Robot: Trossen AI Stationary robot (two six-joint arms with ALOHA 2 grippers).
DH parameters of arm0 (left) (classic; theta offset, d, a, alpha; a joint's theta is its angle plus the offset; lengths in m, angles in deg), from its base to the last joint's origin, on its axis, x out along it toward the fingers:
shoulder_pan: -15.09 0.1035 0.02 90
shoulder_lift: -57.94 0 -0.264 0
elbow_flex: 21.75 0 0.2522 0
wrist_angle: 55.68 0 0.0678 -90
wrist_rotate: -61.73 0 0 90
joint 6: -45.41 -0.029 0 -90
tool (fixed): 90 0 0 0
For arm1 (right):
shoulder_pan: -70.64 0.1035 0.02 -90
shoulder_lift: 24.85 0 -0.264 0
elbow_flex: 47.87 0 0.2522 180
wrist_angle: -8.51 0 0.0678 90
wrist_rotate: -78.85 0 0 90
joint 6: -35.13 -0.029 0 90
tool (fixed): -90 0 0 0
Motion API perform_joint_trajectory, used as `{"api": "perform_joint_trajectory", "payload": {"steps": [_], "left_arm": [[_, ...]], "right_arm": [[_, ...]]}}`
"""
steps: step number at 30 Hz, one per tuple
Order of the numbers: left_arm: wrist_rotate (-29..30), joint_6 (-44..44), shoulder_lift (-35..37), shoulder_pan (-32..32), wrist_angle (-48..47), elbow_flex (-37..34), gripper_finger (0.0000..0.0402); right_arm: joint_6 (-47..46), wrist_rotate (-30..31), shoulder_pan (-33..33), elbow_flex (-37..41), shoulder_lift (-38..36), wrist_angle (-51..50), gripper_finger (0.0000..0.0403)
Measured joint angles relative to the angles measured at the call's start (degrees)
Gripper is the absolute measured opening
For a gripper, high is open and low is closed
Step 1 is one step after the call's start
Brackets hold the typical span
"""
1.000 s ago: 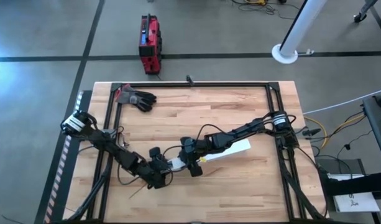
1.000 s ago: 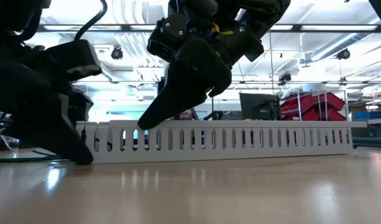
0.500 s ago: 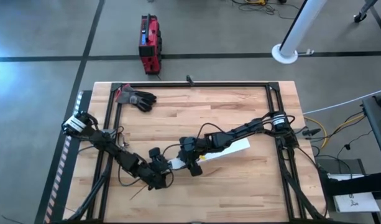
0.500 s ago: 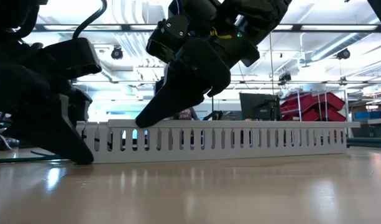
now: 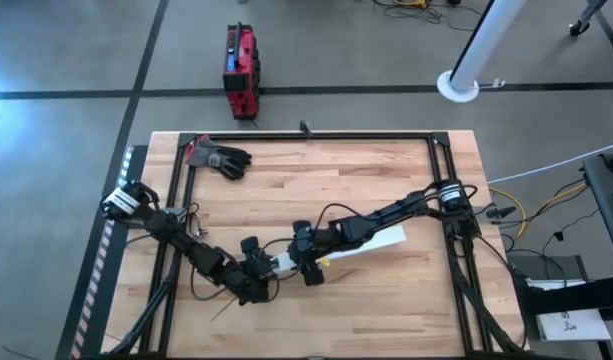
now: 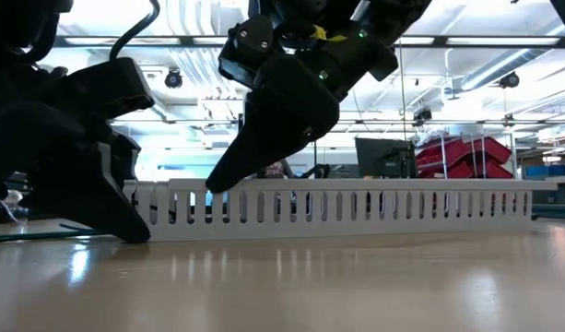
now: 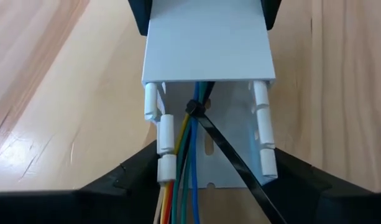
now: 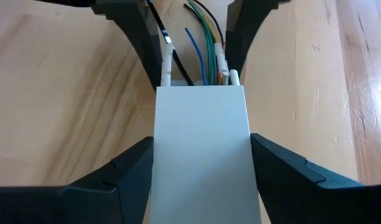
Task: Ziptie cables
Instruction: Close the white cable duct using the white cable duct cover
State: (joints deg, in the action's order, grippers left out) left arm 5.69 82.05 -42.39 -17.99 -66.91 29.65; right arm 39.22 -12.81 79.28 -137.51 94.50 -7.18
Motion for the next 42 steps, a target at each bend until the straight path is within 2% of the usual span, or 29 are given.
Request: {"api": "perform_joint_trajectory", "payload": {"steps": [9,13,19,23,30,33,42], "left_arm": [[1.08,2.20,-0.01,-1.56,-0.09,-0.02,0.0212],[1.95,1.47,0.00,-1.37,0.84,-0.08,0.0212],[2.28,-1.00,0.00,-1.25,1.60,0.19,0.0212],[2.88,-1.71,0.00,-1.25,1.67,0.63,0.0211],[3.22,-3.02,-0.02,-1.20,2.00,2.18,0.0212],[3.24,-4.07,-0.07,-1.16,1.84,2.81,0.0211],[3.02,-2.02,0.02,-1.27,1.48,2.42,0.0212]], "right_arm": [[0.10,1.06,-0.17,0.05,-0.02,-0.64,0.0221],[0.52,-3.62,-0.56,0.39,0.09,4.35,0.0228],[1.46,-4.13,-0.17,0.50,0.45,8.70,0.0218],[1.97,-4.91,-0.06,0.50,0.90,9.79,0.0229],[2.34,-4.48,0.84,0.50,0.98,11.15,0.0220],[2.85,-2.54,1.02,0.50,0.98,10.82,0.0220],[3.34,-1.82,1.01,0.37,0.92,10.51,0.0223]]}}
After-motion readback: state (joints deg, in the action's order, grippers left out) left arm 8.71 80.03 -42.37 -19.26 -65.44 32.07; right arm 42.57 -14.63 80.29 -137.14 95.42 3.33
